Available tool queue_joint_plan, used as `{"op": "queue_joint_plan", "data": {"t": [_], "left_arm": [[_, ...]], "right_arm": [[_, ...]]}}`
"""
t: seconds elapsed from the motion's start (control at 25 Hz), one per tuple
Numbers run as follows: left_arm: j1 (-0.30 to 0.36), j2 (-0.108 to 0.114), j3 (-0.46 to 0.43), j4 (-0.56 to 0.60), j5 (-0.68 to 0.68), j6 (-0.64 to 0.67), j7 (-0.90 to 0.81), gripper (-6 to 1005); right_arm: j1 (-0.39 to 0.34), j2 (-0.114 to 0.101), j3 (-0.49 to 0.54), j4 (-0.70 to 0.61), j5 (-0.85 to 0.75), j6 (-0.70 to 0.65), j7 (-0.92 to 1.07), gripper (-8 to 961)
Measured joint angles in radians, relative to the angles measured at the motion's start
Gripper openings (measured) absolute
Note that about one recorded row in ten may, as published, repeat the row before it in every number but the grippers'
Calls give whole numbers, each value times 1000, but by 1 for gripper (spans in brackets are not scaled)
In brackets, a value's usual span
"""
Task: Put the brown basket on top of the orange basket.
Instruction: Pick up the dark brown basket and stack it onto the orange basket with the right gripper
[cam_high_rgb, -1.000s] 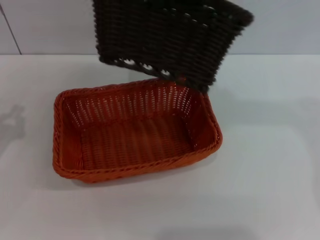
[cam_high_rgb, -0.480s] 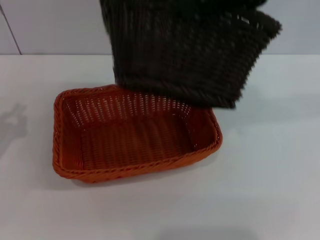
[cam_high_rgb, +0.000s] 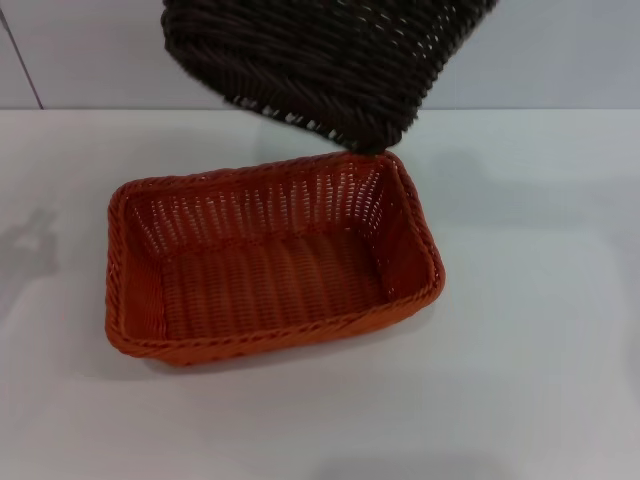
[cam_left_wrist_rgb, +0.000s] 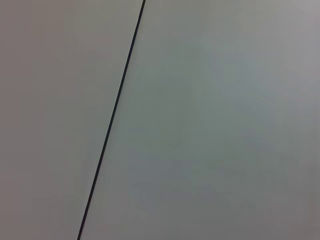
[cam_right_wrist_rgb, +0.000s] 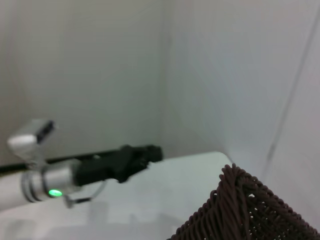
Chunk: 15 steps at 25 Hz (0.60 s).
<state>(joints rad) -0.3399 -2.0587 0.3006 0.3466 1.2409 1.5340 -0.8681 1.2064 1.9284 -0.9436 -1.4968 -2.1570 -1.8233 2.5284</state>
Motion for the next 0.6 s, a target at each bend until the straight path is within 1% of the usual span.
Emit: {"op": "queue_joint_plan", "data": {"t": [0.04, 0.16, 0.2, 0.24, 0.36, 0.4, 0.44, 0.6], "left_arm": [[1, 0, 0, 0, 0, 0, 0, 117], [3, 1, 0, 0, 0, 0, 0, 117], [5, 1, 0, 0, 0, 1, 0, 117], [5, 1, 0, 0, 0, 1, 0, 117], [3, 0, 1, -5, 0, 0, 1, 117], [0, 0, 2, -15, 0, 0, 9, 117], [0, 0, 2, -15, 0, 0, 9, 117], [-4, 1, 3, -23, 0, 0, 16, 117]], "right_arm": [[0, 0, 0, 0, 0, 0, 0, 141], [26, 19, -32, -31, -80, 3, 55, 140], [45, 26, -50, -37, -125, 0, 87, 139], [45, 26, -50, -37, -125, 0, 87, 139], [71, 34, -87, -38, -195, -5, 126, 138], [87, 40, -104, -37, -238, -12, 138, 137], [87, 40, -104, -37, -238, -12, 138, 137], [126, 58, -120, -38, -332, -30, 140, 135]]}}
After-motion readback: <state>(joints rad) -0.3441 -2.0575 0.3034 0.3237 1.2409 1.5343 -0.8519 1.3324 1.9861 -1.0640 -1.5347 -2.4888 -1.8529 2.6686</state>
